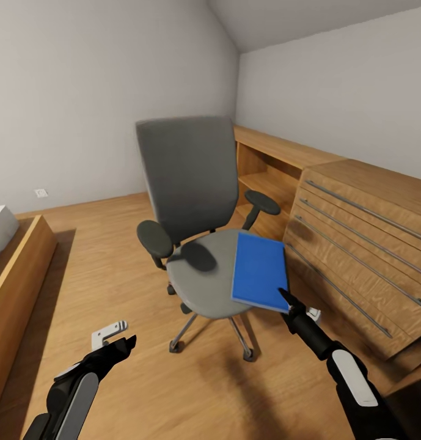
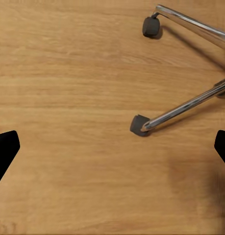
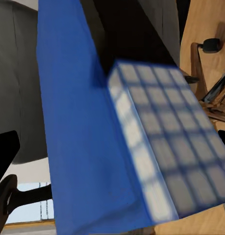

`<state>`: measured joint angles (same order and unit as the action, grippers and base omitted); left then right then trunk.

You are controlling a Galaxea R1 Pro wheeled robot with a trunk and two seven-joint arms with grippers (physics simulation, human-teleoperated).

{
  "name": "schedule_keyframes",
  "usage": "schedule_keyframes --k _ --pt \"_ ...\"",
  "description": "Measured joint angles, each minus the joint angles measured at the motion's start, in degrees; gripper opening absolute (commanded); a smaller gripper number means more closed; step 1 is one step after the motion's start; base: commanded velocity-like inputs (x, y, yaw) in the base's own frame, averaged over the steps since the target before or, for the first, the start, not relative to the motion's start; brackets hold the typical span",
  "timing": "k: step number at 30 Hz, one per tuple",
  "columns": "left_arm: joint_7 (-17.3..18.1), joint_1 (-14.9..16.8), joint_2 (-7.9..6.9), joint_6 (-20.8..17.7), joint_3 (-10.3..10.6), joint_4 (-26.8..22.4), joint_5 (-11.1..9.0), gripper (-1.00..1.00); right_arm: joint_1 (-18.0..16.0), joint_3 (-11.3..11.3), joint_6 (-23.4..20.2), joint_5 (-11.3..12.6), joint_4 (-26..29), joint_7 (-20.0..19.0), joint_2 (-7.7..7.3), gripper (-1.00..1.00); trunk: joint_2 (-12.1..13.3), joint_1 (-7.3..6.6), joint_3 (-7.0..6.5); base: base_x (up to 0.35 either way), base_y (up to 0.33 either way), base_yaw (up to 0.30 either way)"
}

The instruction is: In the bedroom, organize the workspace by keeping the computer under the desk, ensuring the monitor is on the desk, placing the keyboard on the desk next to the monitor, placing the mouse on the desk next to the keyboard, moving the folder from the swivel chair onto the desk next to the mouse, stacking the notebook on top of the folder with the pen on top of the notebook, and positioning the swivel chair next to the desk.

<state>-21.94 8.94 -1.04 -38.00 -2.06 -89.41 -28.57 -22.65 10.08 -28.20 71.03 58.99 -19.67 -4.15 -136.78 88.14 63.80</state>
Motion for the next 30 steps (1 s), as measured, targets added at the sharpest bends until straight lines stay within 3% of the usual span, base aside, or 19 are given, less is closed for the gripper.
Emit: schedule_keyframes --k 9,10,17,30 --pt "-0.01 0.00 0.00 -0.06 0.01 0.00 0.00 1.00 0.02 0.05 -0.04 -0.04 0.00 0.04 0.25 1.00 0.00 0.01 0.00 0.025 0.011 0.000" --pt "-0.02 0.00 0.00 -0.06 0.01 0.00 0.00 1.00 0.02 0.06 -0.05 -0.04 0.02 0.05 0.25 -1.00 0.00 0.01 0.00 0.004 0.002 0.000" --pt "0.01 0.00 0.00 -0.14 0.01 0.03 0.01 1.00 0.03 0.19 -0.12 0.46 0.18 0.35 0.19 -1.00 0.00 0.01 0.00 0.001 0.001 0.000" --pt "-0.15 0.00 0.12 -0.02 0.35 -0.01 0.01 1.00 0.06 0.24 -0.02 -0.15 3.61 0.36 0.24 -1.00 5.20 -2.84 -2.33 0.000 0.000 0.000"
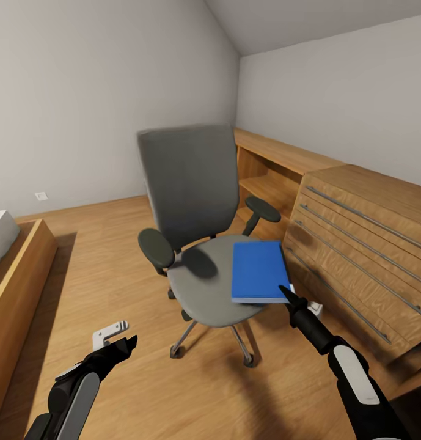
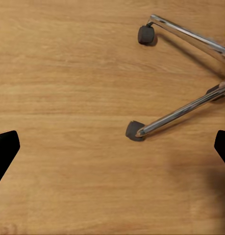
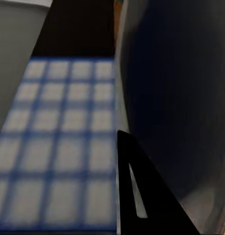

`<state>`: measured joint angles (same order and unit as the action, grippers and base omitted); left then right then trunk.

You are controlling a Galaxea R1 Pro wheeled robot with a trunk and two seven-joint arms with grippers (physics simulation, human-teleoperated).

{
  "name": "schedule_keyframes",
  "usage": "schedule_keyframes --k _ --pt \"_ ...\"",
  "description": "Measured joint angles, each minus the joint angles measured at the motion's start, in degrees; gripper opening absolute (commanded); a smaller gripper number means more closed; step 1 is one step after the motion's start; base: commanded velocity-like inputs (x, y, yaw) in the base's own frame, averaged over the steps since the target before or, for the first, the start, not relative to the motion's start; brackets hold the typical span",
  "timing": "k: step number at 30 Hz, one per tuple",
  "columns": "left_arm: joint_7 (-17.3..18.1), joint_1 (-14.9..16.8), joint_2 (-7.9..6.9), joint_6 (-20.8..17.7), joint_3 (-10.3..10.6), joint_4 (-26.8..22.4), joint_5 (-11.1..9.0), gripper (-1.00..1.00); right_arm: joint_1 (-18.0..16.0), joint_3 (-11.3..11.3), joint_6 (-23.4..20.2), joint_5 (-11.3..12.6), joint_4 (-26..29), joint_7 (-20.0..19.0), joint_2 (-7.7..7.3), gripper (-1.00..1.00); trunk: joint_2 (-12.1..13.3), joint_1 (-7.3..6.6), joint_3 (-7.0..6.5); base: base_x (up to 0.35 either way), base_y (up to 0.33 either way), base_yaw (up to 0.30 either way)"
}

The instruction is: In the bedroom, organize the workspace by keeping the computer under the desk, ensuring the monitor is on the desk, placing the keyboard on the desk next to the monitor, placing the mouse on the desk next to the keyboard, moving the folder from the swivel chair onto the desk next to the mouse, stacking the notebook on top of the folder with the pen on top of the notebook, and positioning the swivel chair next to the desk.

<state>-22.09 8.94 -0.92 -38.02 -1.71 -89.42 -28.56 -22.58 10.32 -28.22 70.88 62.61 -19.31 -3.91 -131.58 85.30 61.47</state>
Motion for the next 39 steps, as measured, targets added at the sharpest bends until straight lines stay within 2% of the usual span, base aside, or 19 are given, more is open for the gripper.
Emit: schedule_keyframes --k 7,9,14,17,20,25,27,30,34,35,39 --pt "0.00 0.00 0.08 -0.04 0.01 0.02 -0.01 1.00 0.10 -0.52 -0.10 0.00 2.48 0.33 0.21 -1.00 2.81 -1.51 -1.26 -0.107 0.000 0.000" --pt "0.00 0.00 0.07 -0.04 0.01 0.05 -0.01 1.00 0.14 -1.82 -0.11 -0.10 2.98 0.81 0.47 -1.00 3.61 -1.95 -1.61 -0.290 0.000 0.000" --pt "0.00 0.00 0.06 -0.04 0.01 0.10 -0.01 1.00 0.17 -7.10 -0.04 -0.16 3.49 2.49 0.85 -1.00 5.62 -3.04 -2.51 -0.319 0.000 0.000" --pt "0.00 0.00 0.06 -0.04 0.01 0.10 -0.01 1.00 0.18 -9.51 -0.01 -0.18 4.19 2.84 1.03 -1.00 6.82 -3.70 -3.05 -0.332 0.000 0.000" --pt "-0.03 0.00 0.10 -0.04 0.04 0.19 0.01 1.00 0.39 -11.68 -0.15 -0.17 7.60 5.19 1.19 -1.00 8.02 -4.36 -3.59 -0.308 0.000 0.000" --pt "-0.11 0.00 0.17 -0.04 1.02 0.40 0.05 1.00 2.35 -12.23 -0.13 -0.10 16.28 12.66 1.17 -1.00 10.03 -5.49 -4.49 -0.095 0.000 0.000" --pt "-0.16 0.00 0.18 -0.07 2.38 0.60 -0.02 1.00 3.66 -12.12 -0.01 -0.09 20.77 16.88 1.10 -1.00 10.83 -5.93 -4.85 -0.021 0.000 0.000" --pt "-0.69 -0.01 0.15 -0.11 4.16 1.35 0.00 1.00 4.91 -11.63 0.66 0.18 24.33 19.93 0.87 -1.00 12.03 -6.59 -5.39 -0.008 0.000 0.000" --pt "-1.46 -0.01 0.34 -0.05 5.56 3.31 -0.03 1.00 5.55 -10.59 0.87 2.07 25.92 19.34 0.49 -1.00 13.64 -7.47 -6.10 -0.002 0.000 0.000" --pt "-1.63 -0.01 0.35 -0.04 6.64 4.65 -0.05 1.00 5.82 -10.38 0.68 2.77 26.18 17.14 -0.37 -1.00 14.04 -7.69 -6.28 0.000 0.000 0.000" --pt "-1.67 -0.01 0.44 -0.06 7.26 4.82 -0.08 1.00 6.14 -10.28 0.57 3.00 26.33 13.21 -2.10 -1.00 15.64 -8.57 -7.00 0.000 0.000 0.000"
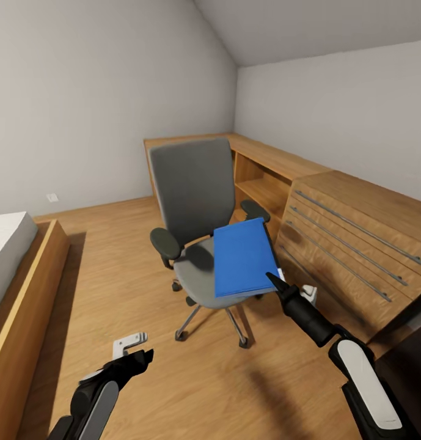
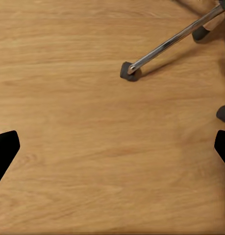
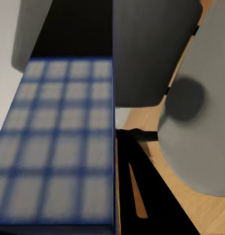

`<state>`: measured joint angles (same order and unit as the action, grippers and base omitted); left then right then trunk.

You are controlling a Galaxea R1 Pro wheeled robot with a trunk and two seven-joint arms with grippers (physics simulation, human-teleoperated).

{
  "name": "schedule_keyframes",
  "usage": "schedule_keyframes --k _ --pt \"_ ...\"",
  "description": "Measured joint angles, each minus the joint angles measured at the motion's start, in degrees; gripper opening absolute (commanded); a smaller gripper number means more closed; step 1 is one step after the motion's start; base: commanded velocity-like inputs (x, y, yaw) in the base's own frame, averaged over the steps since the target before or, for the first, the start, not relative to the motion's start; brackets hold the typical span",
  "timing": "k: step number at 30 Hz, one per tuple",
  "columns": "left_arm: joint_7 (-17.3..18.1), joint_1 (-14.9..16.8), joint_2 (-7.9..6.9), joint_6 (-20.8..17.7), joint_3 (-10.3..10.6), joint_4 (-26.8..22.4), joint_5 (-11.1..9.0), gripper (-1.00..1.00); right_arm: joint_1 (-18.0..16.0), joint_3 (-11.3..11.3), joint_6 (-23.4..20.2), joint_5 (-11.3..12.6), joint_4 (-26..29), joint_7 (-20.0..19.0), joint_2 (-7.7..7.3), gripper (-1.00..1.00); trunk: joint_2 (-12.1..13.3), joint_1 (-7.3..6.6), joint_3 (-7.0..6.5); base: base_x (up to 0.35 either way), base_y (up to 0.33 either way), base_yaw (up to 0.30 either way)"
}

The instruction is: In the bedroom, organize the workspace by keeping the computer under the desk, ensuring the monitor is on the desk, placing the keyboard on the desk next to the monitor, placing the mouse on the desk next to the keyboard, moving the folder from the swivel chair onto the desk next to the mouse, stacking the notebook on top of the folder with the pen on top of the notebook, and positioning the swivel chair next to the desk.

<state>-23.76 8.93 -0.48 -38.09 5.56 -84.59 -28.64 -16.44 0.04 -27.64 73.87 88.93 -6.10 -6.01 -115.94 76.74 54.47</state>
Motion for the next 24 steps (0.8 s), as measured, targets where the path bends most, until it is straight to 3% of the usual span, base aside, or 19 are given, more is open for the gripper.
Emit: schedule_keyframes --k 4,5,9,10,11,12,17,24 --pt "-0.15 0.00 0.07 -0.03 0.17 1.21 -0.09 1.00 0.46 1.07 0.33 0.72 0.08 -1.43 -0.57 -1.00 1.61 -0.88 -0.72 0.000 0.000 0.000" --pt "-1.19 -0.12 -0.06 0.08 0.11 4.45 -0.05 1.00 0.59 3.33 0.43 1.04 0.15 -1.71 -0.64 -1.00 2.01 -1.10 -0.89 0.000 0.000 0.000" --pt "-2.18 -2.72 -0.08 2.26 0.10 9.73 0.00 1.00 0.64 5.09 0.27 1.23 0.66 -1.80 -0.71 -1.00 3.61 -1.98 -1.61 0.000 0.000 -0.004" --pt "-2.10 -4.61 -0.30 16.10 0.12 17.71 0.22 1.00 0.64 7.11 0.29 1.30 0.95 -1.81 -0.59 -1.00 4.01 -2.20 -1.80 0.000 0.000 -0.223" --pt "-1.93 -5.33 -0.30 33.06 4.20 32.39 0.84 1.00 0.66 8.04 0.57 1.22 0.99 -1.75 -0.45 -1.00 4.41 -2.41 -1.96 0.000 0.000 -0.232" --pt "-1.92 -5.30 -0.33 35.90 4.95 35.14 1.14 1.00 0.66 8.09 0.59 1.19 0.99 -1.74 -0.44 -1.00 4.81 -2.63 -2.15 0.000 0.000 -0.245" --pt "-2.04 -5.35 -0.23 39.26 7.10 39.40 1.82 1.00 0.66 8.31 0.93 1.12 0.99 -1.78 -0.42 -1.00 6.82 -3.73 -3.05 0.000 0.000 -0.261" --pt "-2.00 -5.36 -0.21 39.75 7.34 45.44 1.96 1.00 0.66 8.40 3.28 1.02 0.99 -1.78 -0.42 -1.00 9.63 -5.27 -4.31 0.000 0.000 -0.272"
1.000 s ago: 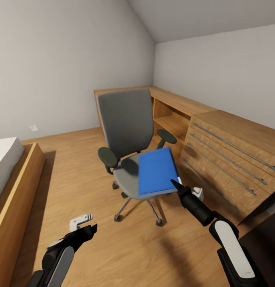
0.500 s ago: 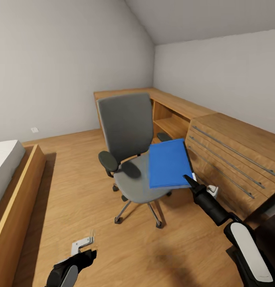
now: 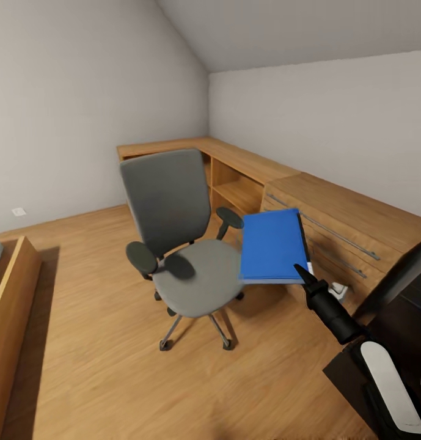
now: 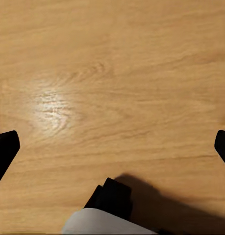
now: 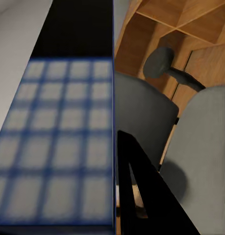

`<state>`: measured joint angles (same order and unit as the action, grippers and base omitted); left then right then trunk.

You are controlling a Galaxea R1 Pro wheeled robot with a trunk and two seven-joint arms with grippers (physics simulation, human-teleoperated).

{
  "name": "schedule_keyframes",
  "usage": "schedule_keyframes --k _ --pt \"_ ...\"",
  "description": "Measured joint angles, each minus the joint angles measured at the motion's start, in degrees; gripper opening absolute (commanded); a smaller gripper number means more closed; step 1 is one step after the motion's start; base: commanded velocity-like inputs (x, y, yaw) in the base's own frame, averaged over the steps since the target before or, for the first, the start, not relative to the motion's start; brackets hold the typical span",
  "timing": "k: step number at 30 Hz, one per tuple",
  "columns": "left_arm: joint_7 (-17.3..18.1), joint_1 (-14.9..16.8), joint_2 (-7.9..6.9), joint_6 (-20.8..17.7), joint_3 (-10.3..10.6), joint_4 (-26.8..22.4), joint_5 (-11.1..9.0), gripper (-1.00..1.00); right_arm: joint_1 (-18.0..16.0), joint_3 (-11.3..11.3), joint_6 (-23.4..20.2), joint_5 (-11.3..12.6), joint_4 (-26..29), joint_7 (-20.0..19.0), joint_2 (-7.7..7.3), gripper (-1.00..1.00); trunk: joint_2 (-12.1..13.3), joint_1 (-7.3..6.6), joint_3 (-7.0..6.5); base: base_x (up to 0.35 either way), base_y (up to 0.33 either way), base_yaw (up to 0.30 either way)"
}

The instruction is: In the bedroom, organize the workspace by keeping the computer under the desk, ensuring the monitor is on the desk, placing the keyboard on the desk next to the monitor, placing the mouse on the desk next to the keyboard, moving the folder from the swivel chair onto the desk next to the mouse, stacking the notebook on top of the folder with the pen on top of the notebook, and positioning the swivel chair next to the desk.

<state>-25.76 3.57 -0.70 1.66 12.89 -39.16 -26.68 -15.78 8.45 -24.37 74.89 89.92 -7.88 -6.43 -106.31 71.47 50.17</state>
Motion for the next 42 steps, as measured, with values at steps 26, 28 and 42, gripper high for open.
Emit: schedule_keyframes --k 26,28,42 --pt "12.20 1.31 1.00 0.88 -0.10 14.03 0.21 1.00 0.00 9.60 -0.33 3.23 -0.05 0.53 -0.27 -1.00 10.43 -5.71 -4.67 0.000 0.000 -0.164" --pt "12.19 1.32 1.04 2.53 -0.01 14.02 0.22 1.00 0.01 9.67 -0.26 3.19 -0.13 1.07 -0.24 -1.00 11.23 -6.15 -5.03 0.000 0.000 -0.237" --pt "12.12 1.32 0.89 6.04 0.08 13.94 0.85 1.00 0.01 21.52 -0.46 3.48 -0.27 6.58 -0.19 -1.00 12.85 -7.04 -5.75 0.000 0.000 -0.283"
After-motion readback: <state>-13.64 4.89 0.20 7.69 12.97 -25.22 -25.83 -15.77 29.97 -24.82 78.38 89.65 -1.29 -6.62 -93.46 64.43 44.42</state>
